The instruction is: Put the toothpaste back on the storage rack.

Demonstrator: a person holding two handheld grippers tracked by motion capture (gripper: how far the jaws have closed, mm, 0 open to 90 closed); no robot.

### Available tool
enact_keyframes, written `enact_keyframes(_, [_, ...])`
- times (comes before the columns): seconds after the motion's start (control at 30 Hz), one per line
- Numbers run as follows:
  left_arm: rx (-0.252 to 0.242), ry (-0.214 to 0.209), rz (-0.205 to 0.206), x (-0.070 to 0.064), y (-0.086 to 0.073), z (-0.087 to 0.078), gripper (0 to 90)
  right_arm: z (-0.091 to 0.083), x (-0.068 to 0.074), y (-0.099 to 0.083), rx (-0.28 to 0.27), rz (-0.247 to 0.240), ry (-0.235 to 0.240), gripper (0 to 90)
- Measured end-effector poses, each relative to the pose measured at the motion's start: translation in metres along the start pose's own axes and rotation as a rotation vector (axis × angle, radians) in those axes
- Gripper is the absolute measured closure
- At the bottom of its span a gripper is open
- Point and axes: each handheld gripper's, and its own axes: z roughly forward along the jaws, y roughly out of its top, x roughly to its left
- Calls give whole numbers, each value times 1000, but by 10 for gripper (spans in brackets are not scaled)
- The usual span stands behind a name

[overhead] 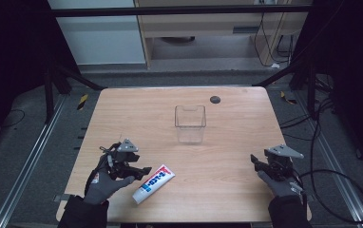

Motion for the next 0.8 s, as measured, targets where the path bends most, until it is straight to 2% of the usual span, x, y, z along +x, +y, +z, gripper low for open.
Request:
enact_keyframes(0.33, [59,-1,28,-11,14,16,298,0,2,1,3,-6,8,404])
enact_keyframes(0.57, [102,-13,25,-17,14,29,297,1,3,1,6,-7,13,403])
enact_keyframes(0.8, [172,-18,46,-23,13,43,298,2,6,2,9,-20,16,402])
